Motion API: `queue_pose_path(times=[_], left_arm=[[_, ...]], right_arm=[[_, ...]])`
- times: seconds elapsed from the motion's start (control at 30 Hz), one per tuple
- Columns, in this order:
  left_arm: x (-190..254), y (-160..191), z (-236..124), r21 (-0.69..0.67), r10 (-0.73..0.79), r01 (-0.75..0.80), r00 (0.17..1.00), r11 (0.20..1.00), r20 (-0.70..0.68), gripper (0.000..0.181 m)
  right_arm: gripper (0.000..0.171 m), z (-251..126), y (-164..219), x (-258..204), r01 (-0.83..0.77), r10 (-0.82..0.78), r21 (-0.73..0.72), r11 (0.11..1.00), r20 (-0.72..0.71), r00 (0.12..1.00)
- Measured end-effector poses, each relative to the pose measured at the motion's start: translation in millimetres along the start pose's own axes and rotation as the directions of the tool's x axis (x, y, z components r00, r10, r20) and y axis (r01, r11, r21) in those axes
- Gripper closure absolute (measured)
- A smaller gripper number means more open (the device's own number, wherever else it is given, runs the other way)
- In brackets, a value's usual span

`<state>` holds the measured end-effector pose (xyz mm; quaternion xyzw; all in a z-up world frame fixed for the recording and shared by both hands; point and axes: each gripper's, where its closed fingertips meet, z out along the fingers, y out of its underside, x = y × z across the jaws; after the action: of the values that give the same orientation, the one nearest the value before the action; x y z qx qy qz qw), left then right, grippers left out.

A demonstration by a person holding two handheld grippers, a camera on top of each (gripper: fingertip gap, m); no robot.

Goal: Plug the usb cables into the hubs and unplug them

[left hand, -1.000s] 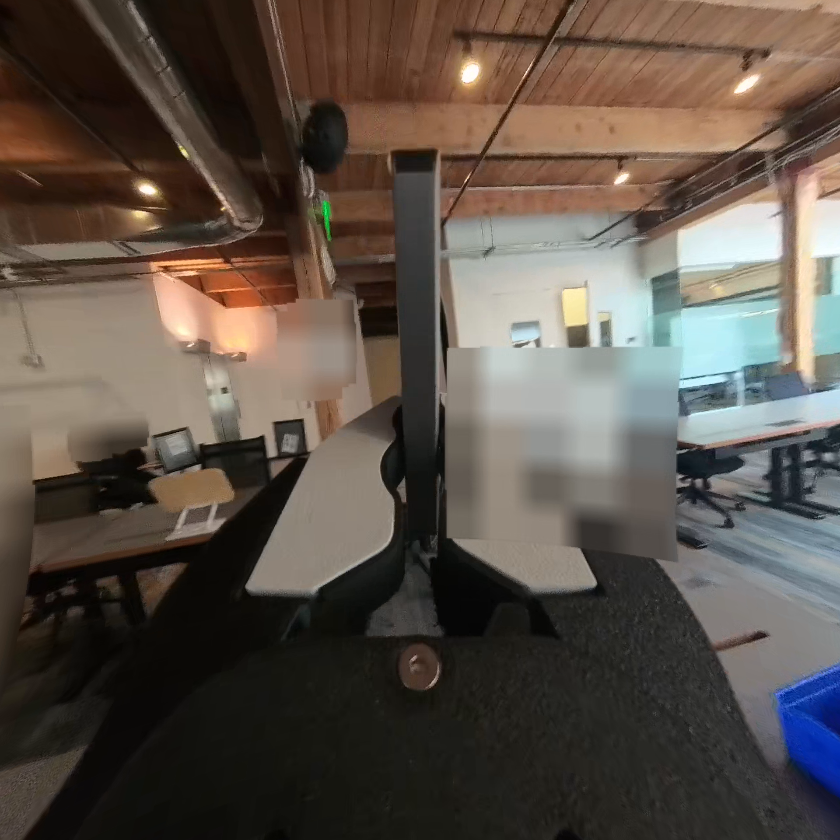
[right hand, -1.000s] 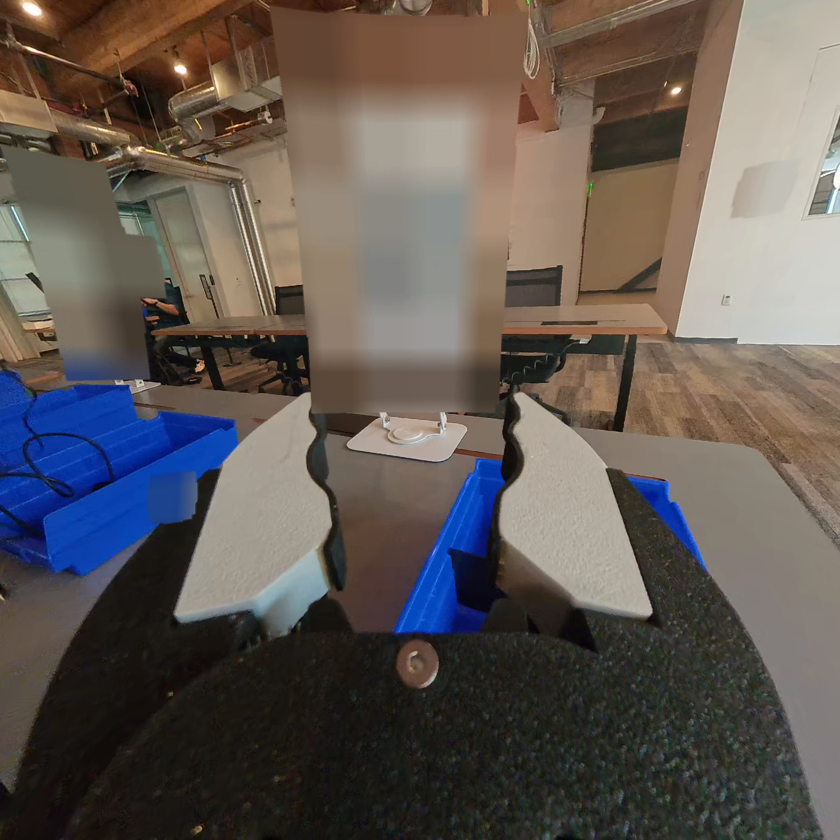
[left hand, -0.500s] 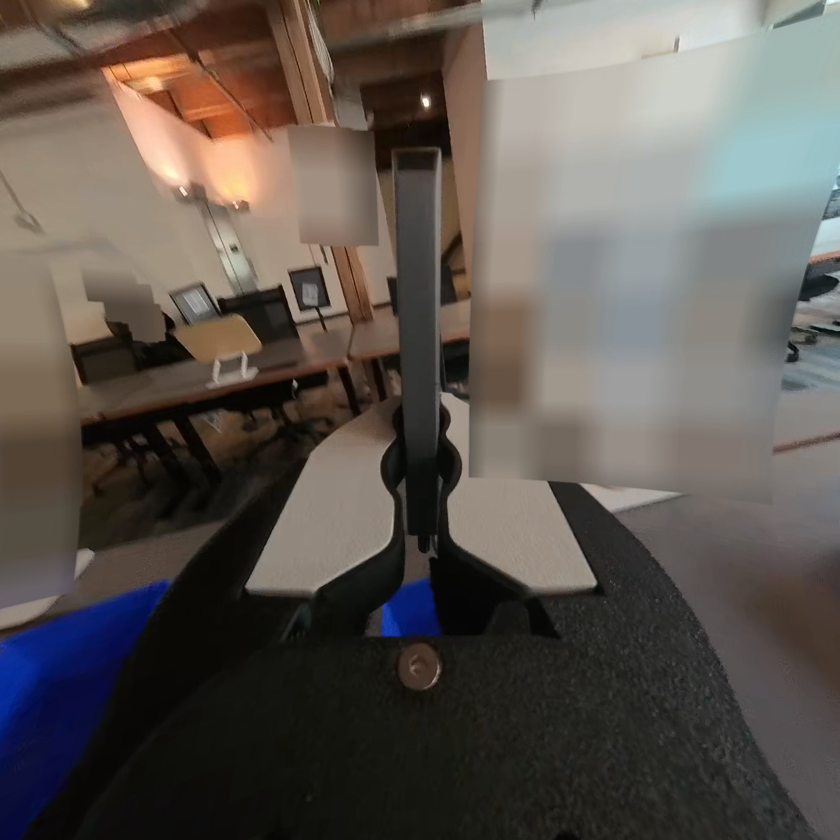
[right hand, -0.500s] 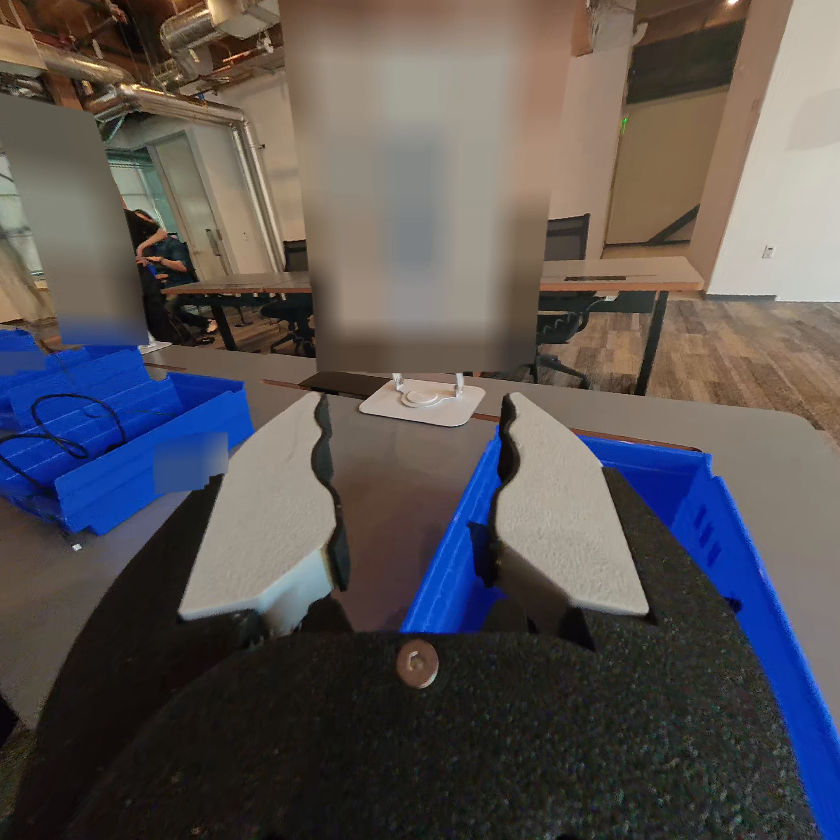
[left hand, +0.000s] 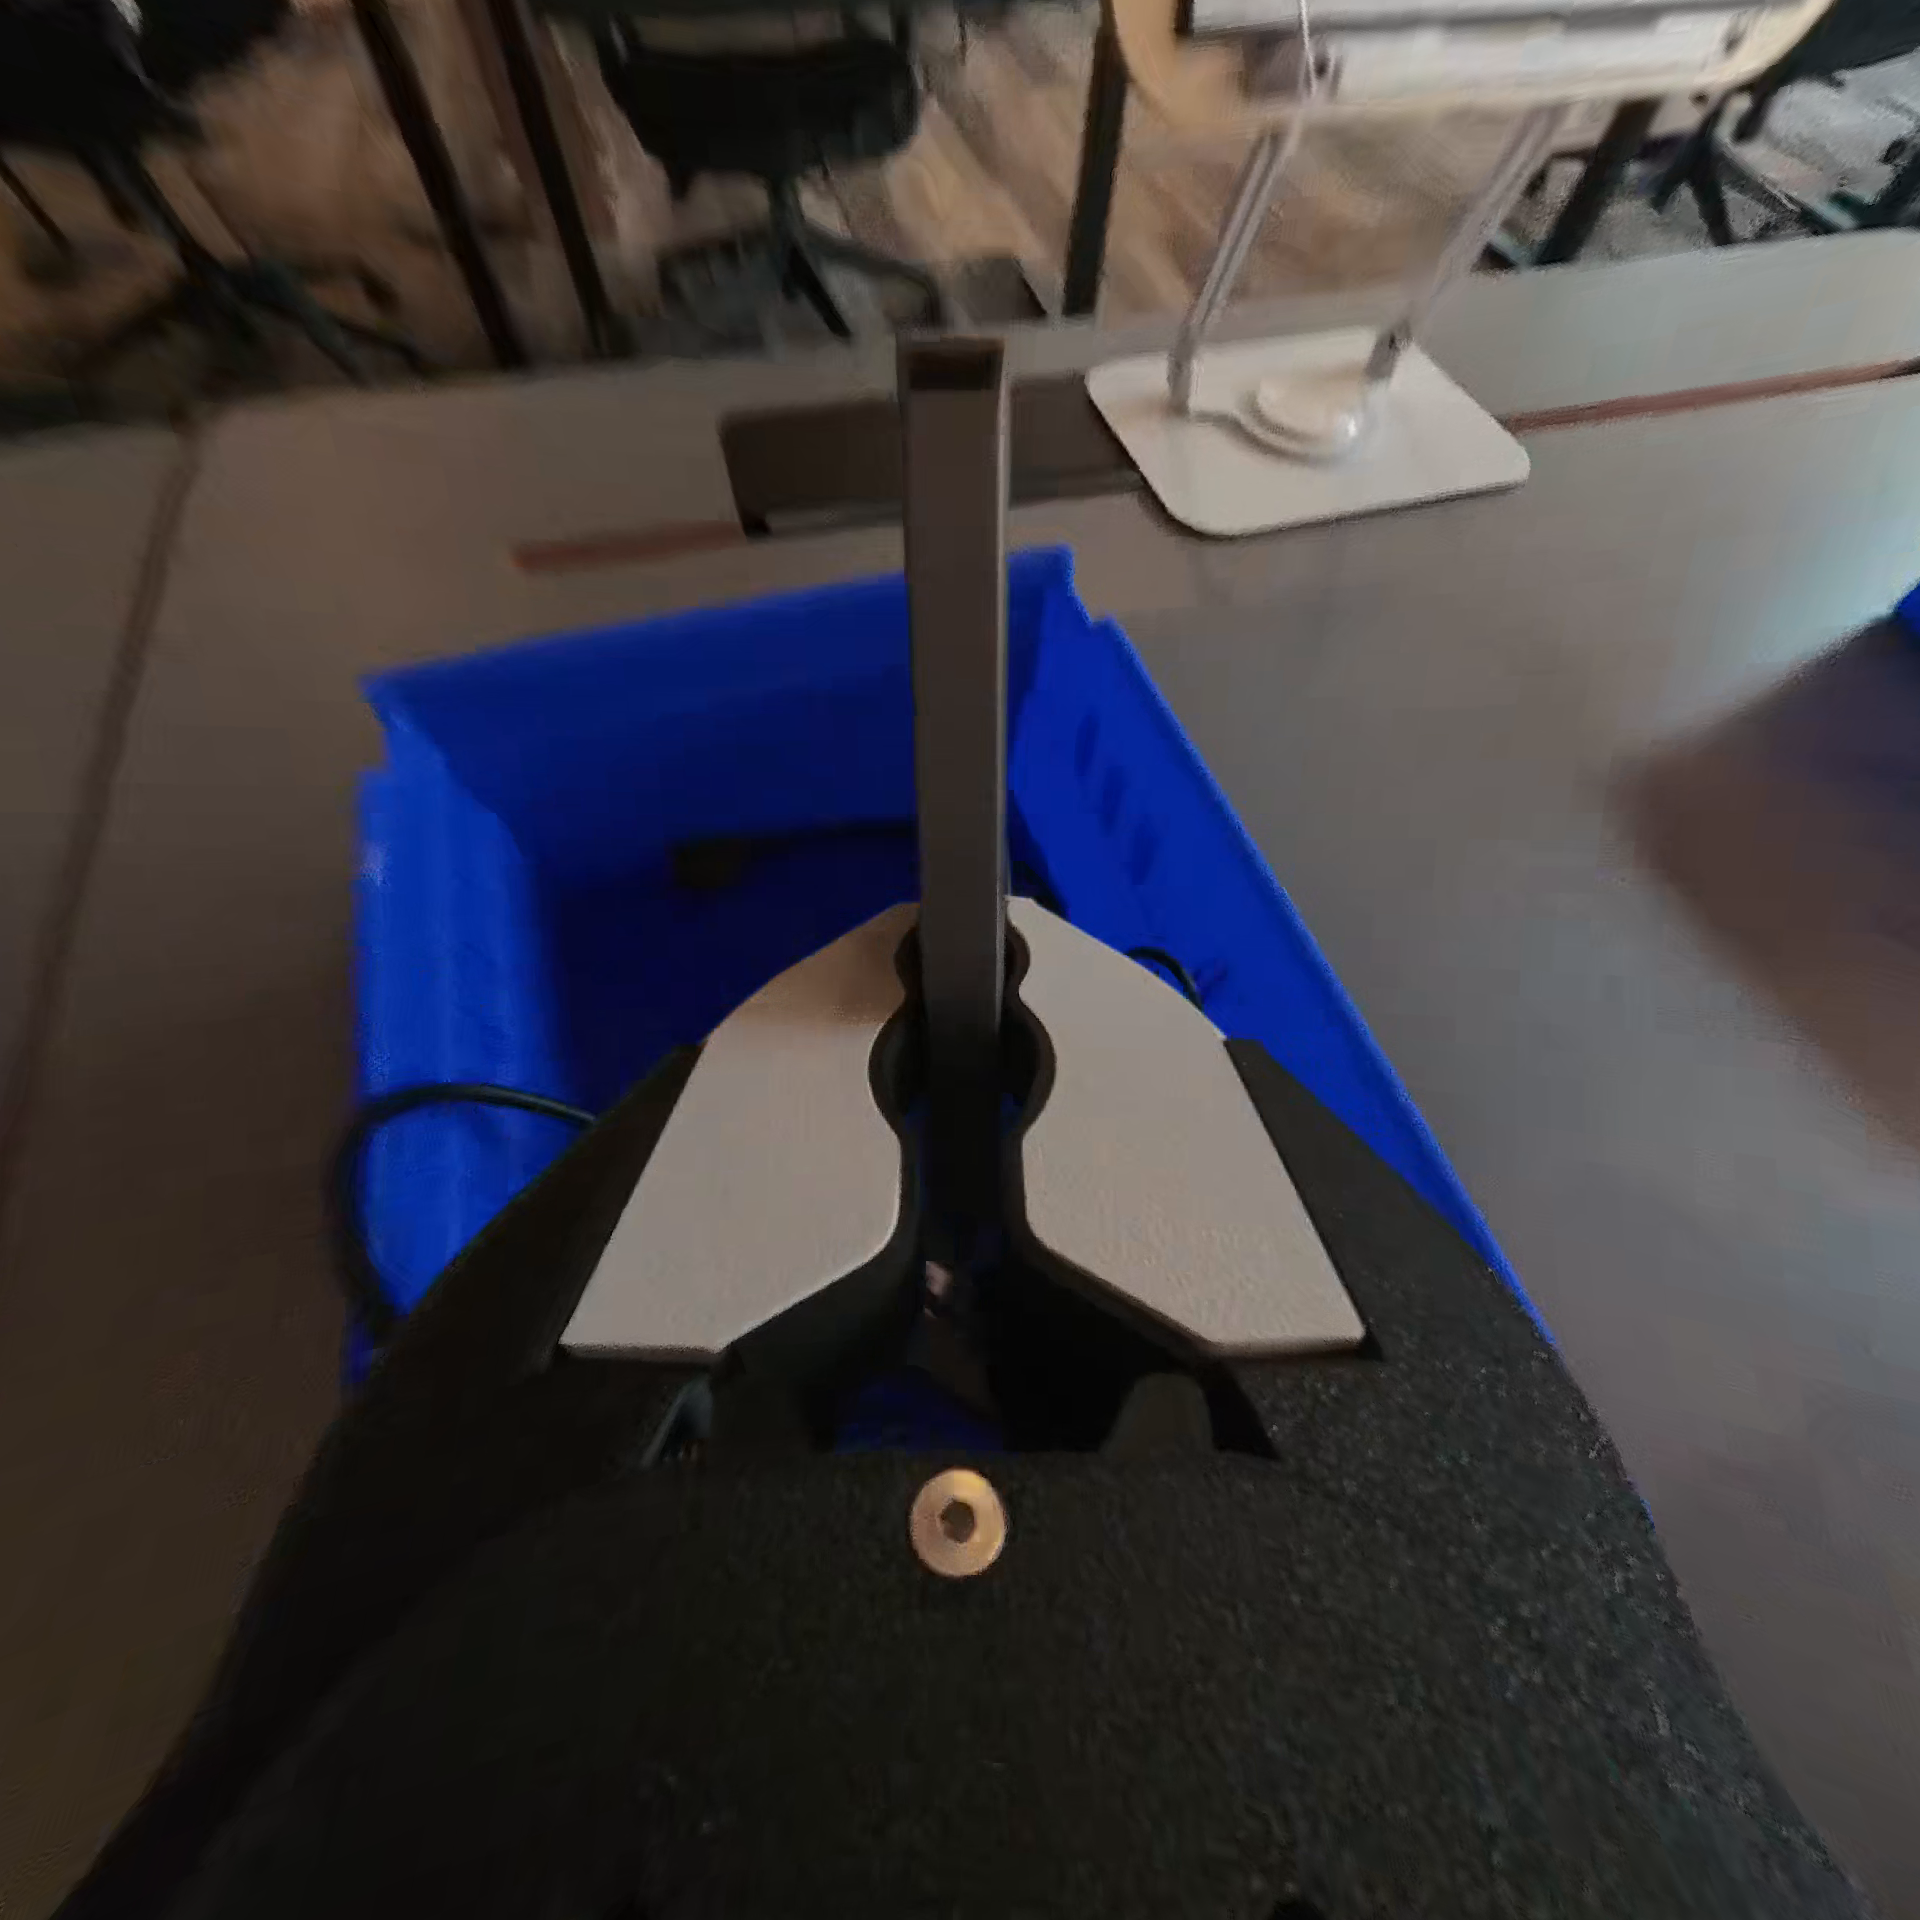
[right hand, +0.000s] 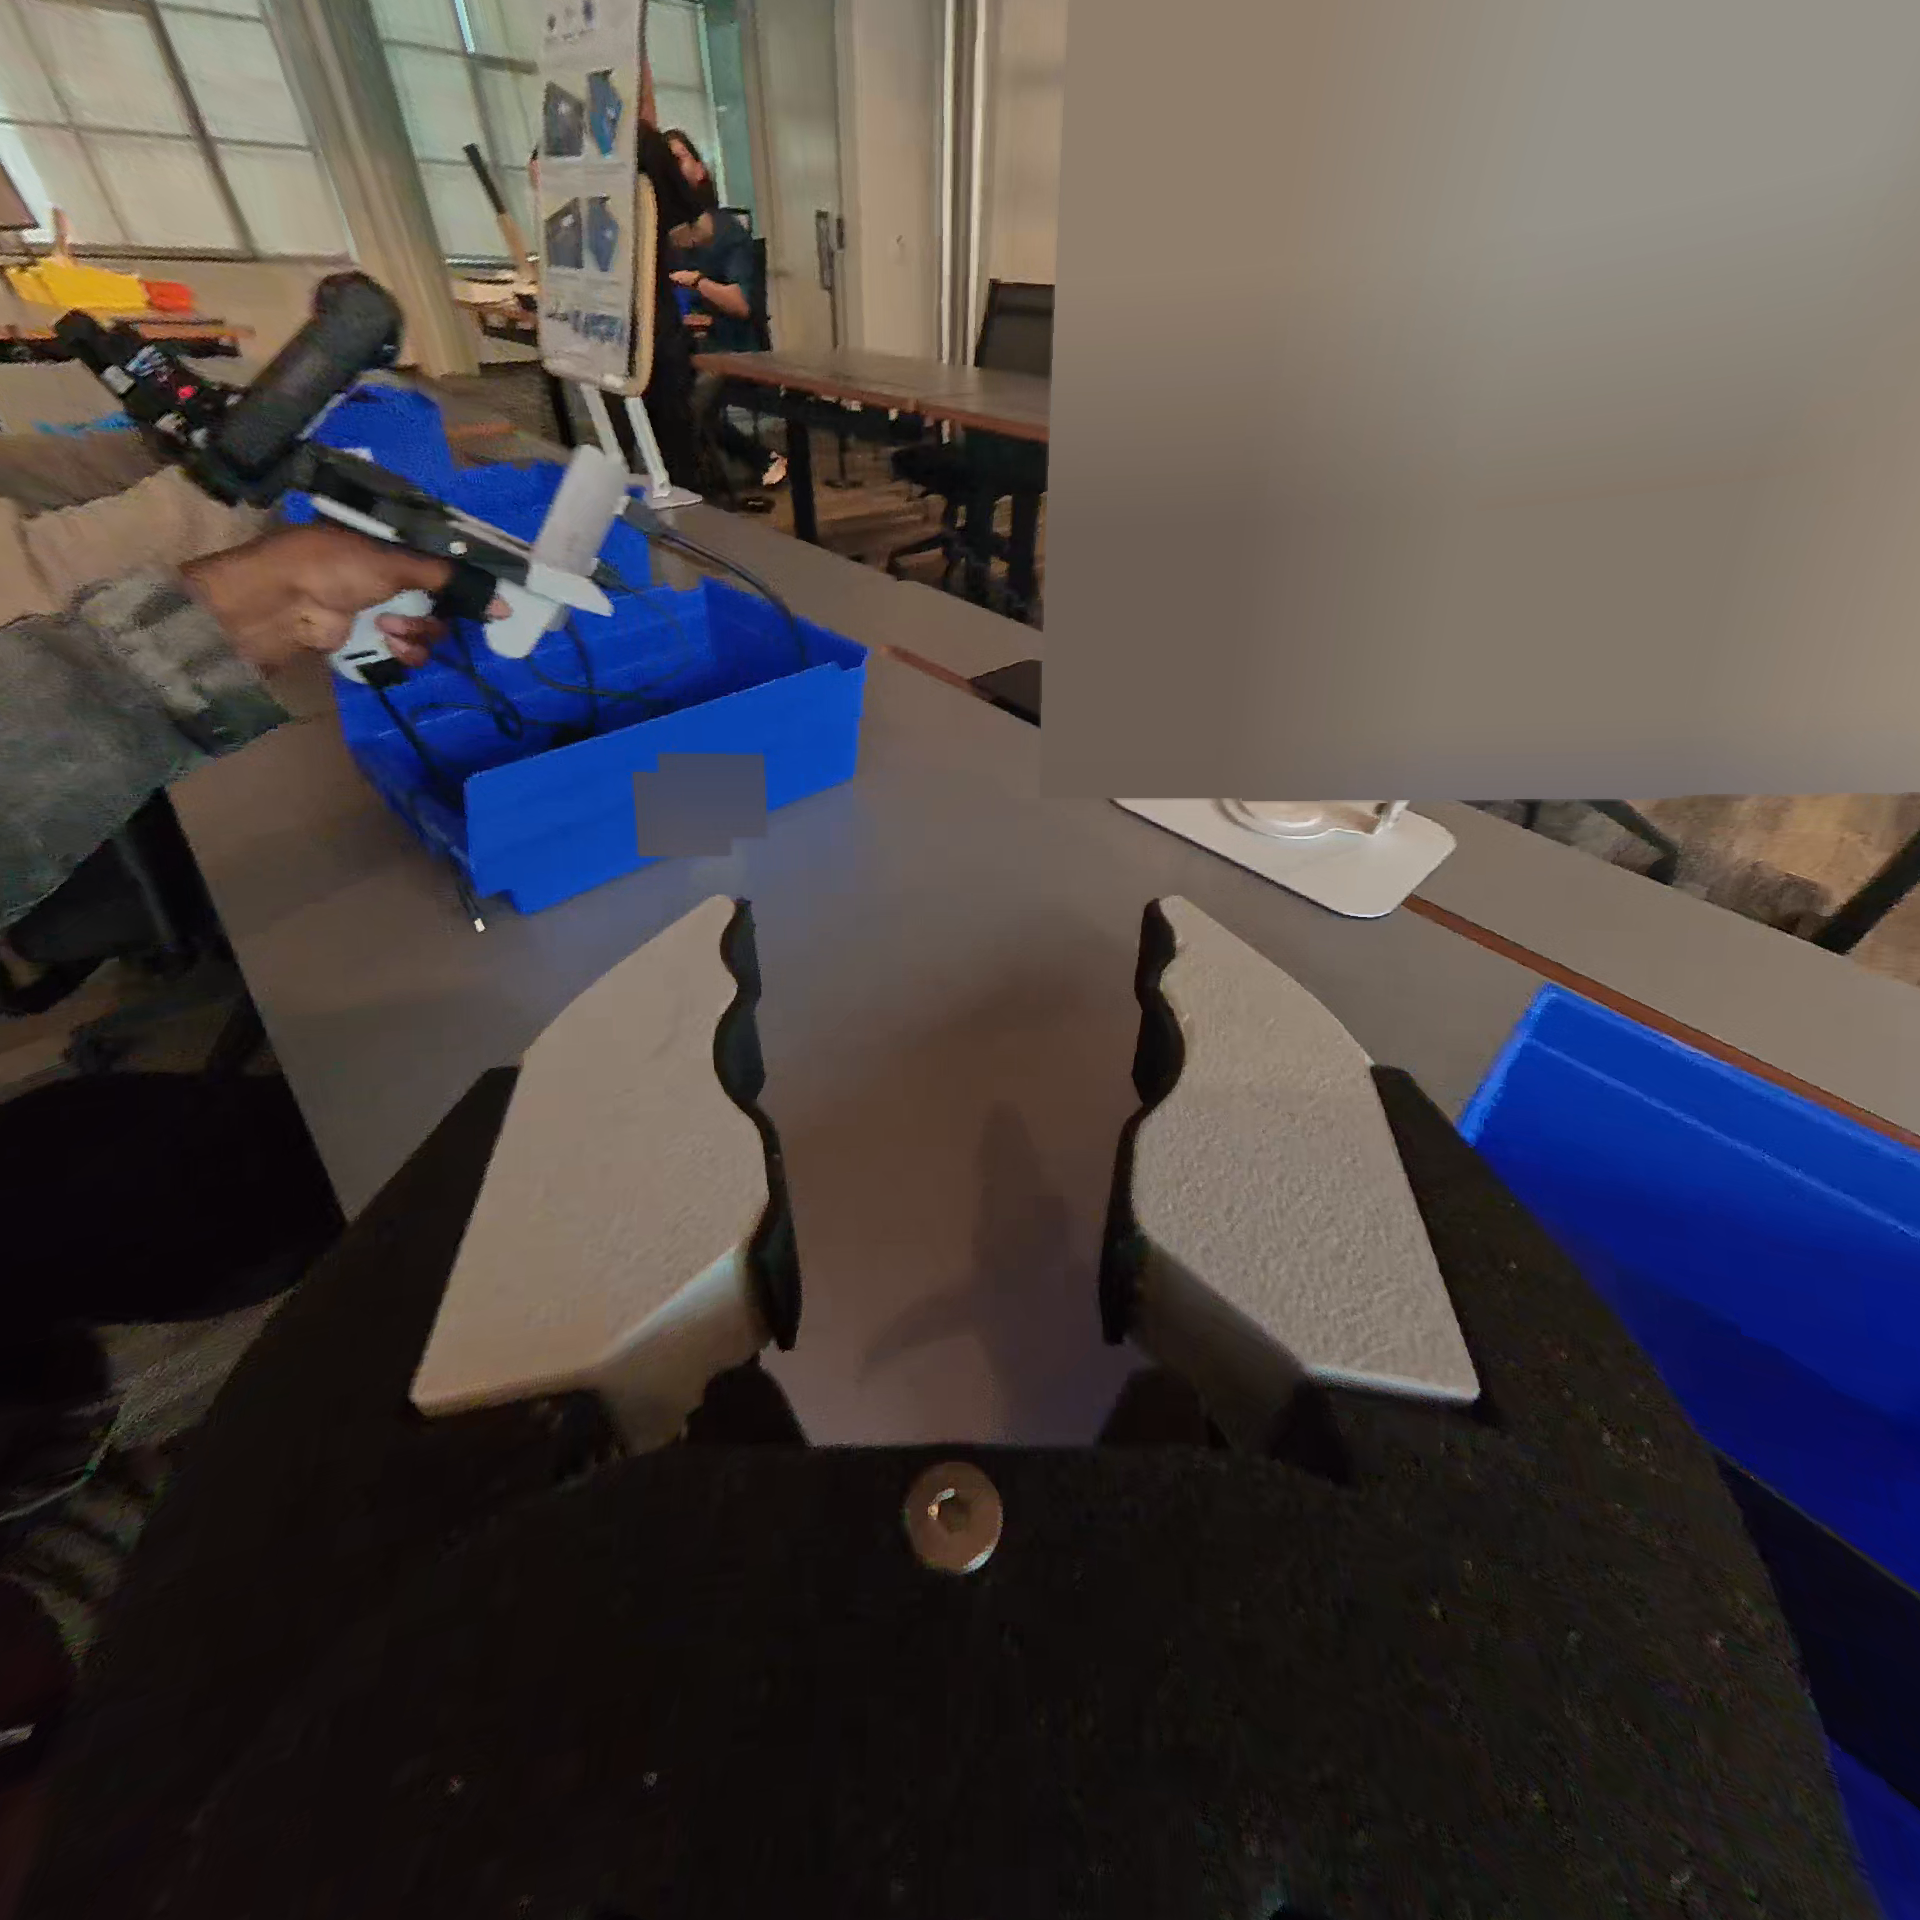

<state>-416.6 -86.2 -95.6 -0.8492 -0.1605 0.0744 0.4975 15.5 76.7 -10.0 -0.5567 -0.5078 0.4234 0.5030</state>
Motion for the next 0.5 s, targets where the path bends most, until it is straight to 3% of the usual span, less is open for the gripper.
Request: queue_pose_path(times=[0.13,0.23,0.27,0.37,0.5], left_arm=[[-0.4,21.7,13.4,-0.127,-0.109,0.097,0.99,0.987,-0.092,0.171],[-14.5,23.0,16.2,-0.143,-0.095,0.088,0.995,0.986,-0.042,0.17],[-11.6,22.7,14.6,-0.151,-0.094,0.084,0.994,0.985,-0.06,0.164],[3.0,30.9,6.6,-0.252,-0.097,0.061,0.986,0.966,-0.134,0.12],[3.7,20.9,-10.7,-0.228,-0.097,0.064,0.986,0.971,-0.136,0.103]], right_arm=[[0.099,9.8,6.5,-11.0,0.037,-0.036,-0.041,0.998,0.017,0.999],[0.096,12.9,11.3,-14.8,0.054,-0.052,-0.067,0.996,0.026,0.998],[0.096,13.0,12.2,-14.0,0.057,-0.056,-0.072,0.996,0.021,0.998],[0.096,12.3,13.0,-8.7,0.058,-0.058,-0.074,0.996,0.001,0.998],[0.096,11.3,12.3,-5.7,0.019,-0.019,-0.062,0.998,0.001,1.0]])
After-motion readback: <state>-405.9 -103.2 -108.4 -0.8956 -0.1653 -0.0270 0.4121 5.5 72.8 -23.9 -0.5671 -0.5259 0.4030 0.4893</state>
